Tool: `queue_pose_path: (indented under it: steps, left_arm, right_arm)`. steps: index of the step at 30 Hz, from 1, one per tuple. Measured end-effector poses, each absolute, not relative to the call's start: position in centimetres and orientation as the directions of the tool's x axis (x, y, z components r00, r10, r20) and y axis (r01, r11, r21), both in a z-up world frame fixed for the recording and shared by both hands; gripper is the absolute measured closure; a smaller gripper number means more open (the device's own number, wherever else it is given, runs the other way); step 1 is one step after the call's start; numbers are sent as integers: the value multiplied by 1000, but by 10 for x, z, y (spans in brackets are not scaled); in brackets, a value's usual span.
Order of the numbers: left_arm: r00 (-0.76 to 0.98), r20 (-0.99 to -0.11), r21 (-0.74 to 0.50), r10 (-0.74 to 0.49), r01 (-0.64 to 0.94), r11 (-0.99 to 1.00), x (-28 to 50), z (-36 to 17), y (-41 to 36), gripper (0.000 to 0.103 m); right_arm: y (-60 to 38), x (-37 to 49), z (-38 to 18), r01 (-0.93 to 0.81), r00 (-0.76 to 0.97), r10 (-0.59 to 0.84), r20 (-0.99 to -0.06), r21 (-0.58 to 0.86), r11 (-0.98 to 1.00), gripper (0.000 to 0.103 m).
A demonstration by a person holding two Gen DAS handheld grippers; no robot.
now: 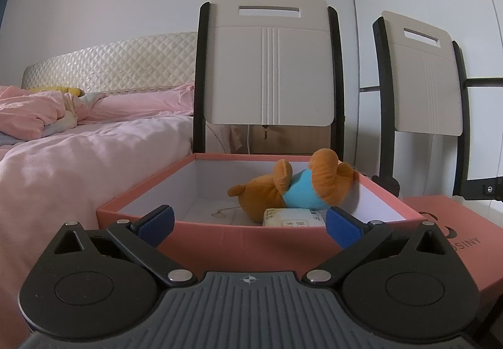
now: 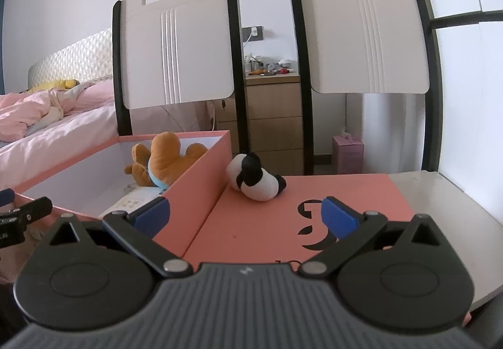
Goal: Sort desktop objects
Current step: 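Withdraw the right tool from the box toward the black-and-white plush, then lower the open right tool around the black-and-white plush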
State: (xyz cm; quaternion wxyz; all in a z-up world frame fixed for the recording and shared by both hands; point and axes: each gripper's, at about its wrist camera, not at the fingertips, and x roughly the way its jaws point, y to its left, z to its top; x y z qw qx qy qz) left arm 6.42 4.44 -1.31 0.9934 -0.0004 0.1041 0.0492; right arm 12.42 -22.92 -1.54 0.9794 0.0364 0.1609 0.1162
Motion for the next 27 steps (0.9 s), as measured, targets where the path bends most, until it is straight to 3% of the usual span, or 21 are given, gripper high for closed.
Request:
queue_pose_path:
  steps: [11, 19, 27]
  left_arm:
    - [974, -211, -9, 85, -89, 996, 64, -10, 46, 0]
    - [972, -220, -22, 87, -94, 995, 65, -10, 48, 0]
    - [969, -229, -27, 91, -100, 995, 67, -11, 50, 0]
  right_arm:
    - [-239, 179, 9, -171, 934, 196, -298, 109, 979, 0]
    - [-249, 258, -4, -134, 905, 186, -381, 158, 978, 0]
    - [-237, 292, -32, -197, 848, 312, -428, 291, 936, 0]
